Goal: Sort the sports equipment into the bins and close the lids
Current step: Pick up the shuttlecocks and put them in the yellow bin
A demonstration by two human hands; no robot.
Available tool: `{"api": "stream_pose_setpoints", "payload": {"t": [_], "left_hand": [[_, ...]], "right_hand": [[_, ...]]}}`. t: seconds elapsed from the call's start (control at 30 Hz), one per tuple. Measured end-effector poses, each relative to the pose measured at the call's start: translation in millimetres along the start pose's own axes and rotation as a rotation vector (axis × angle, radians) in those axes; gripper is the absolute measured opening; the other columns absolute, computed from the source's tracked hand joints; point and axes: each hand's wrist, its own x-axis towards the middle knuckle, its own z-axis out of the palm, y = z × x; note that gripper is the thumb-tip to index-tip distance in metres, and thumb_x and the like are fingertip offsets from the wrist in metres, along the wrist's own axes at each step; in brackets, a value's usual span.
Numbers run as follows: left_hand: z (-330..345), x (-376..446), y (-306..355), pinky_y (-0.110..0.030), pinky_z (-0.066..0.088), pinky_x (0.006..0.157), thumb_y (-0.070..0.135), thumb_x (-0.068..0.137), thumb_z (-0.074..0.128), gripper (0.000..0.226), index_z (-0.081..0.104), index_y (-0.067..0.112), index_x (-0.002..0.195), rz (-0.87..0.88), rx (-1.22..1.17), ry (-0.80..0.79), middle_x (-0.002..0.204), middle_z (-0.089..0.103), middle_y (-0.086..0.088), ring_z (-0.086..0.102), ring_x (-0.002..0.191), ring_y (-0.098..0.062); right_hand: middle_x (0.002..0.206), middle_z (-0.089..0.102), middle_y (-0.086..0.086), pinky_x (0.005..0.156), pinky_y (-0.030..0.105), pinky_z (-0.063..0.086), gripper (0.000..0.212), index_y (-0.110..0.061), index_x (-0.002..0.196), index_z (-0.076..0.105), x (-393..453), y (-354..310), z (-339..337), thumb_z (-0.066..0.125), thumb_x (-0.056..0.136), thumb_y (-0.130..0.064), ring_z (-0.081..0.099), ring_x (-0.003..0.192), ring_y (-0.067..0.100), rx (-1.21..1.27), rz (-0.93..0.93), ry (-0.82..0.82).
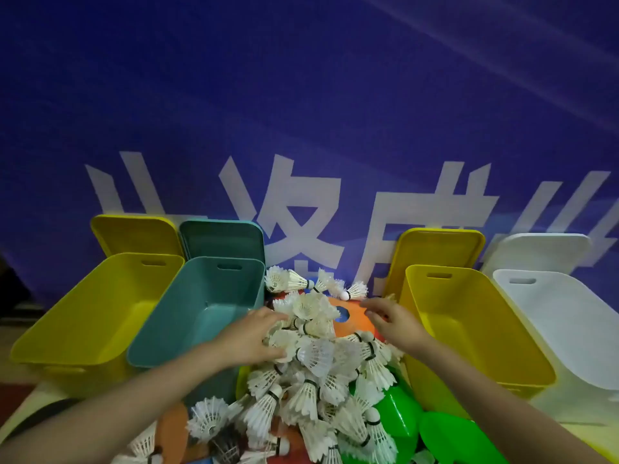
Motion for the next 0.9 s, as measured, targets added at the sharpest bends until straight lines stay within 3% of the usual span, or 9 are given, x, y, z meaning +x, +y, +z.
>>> {"api": "stream_pose_setpoints", "payload": {"t": [0.1,0.23,0.33,0.43,0.6,0.8,0.9], "left_hand": [[20.2,-4.3,3.5,-0.035,0.038,0.108,0.057,0.079,0.064,0.09,0.013,0.037,0.15,-0.024,0.041,-0.123,0.155,0.016,0.008,0.029,0.136,-0.013],[44.6,-3.4,2.6,-0.034,0.035,0.108,0.05,0.083,0.063,0.09,0.005,0.038,0.151,-0.036,0.134,-0.096,0.159,0.003,0.008,0.02,0.142,-0.016],[54.2,-0.9,-3.1,-0.032,0.035,0.107,0.041,0.085,0.062,0.085,0.009,0.039,0.151,-0.053,0.146,-0.064,0.159,0.006,0.007,0.02,0.143,-0.016],[60.8,2.1,-3.0,-0.025,0.037,0.105,0.037,0.088,0.06,0.072,0.02,0.04,0.148,-0.095,0.023,0.002,0.156,0.02,0.009,0.034,0.135,-0.008],[59.4,7.9,4.4,-0.016,0.038,0.094,0.039,0.085,0.065,0.072,0.026,0.038,0.146,-0.207,-0.197,0.129,0.144,0.039,0.013,0.048,0.116,-0.001],[44.1,11.6,2.2,-0.023,0.042,0.101,0.042,0.084,0.067,0.071,0.032,0.034,0.145,-0.231,-0.305,0.237,0.146,0.04,0.009,0.048,0.121,-0.004],[34.9,12.1,0.1,-0.028,0.049,0.092,0.048,0.081,0.068,0.071,0.035,0.037,0.142,-0.232,-0.345,0.285,0.14,0.046,0.009,0.058,0.098,-0.001]], "right_hand": [[0.122,0.06,-0.011,0.089,0.02,0.044,0.032,-0.031,0.127,0.056,-6.7,17.8,8.1,0.053,0.095,-0.031,0.055,0.108,0.003,-0.083,-0.014,-0.106],[0.141,0.044,-0.011,0.102,0.026,0.035,0.059,-0.036,0.142,0.037,-10.5,36.7,20.4,0.058,0.088,-0.046,0.04,0.129,0.008,-0.294,-0.108,-0.31],[0.147,0.038,-0.007,0.1,0.027,0.036,0.079,-0.036,0.149,0.022,-7.1,42.2,27.4,0.062,0.083,-0.051,0.038,0.13,0.013,-0.392,-0.161,-0.386],[0.146,0.04,-0.001,0.099,0.031,0.038,0.086,-0.035,0.152,0.01,-2.8,40.5,34.4,0.063,0.084,-0.046,0.04,0.128,0.019,-0.431,-0.184,-0.439],[0.141,0.046,0.004,0.096,0.034,0.043,0.076,-0.037,0.15,0.011,-0.1,41.4,45.7,0.058,0.091,-0.038,0.047,0.12,0.021,-0.45,-0.185,-0.472],[0.134,0.048,0.002,0.093,0.033,0.042,0.068,-0.037,0.15,0.02,-3.2,35.8,45.5,0.055,0.092,-0.043,0.047,0.118,0.021,-0.401,-0.157,-0.371],[0.12,0.05,-0.002,0.085,0.032,0.045,0.063,-0.041,0.147,0.023,-8.6,32.6,43.3,0.053,0.092,-0.043,0.052,0.103,0.016,-0.331,-0.106,-0.28]]}}
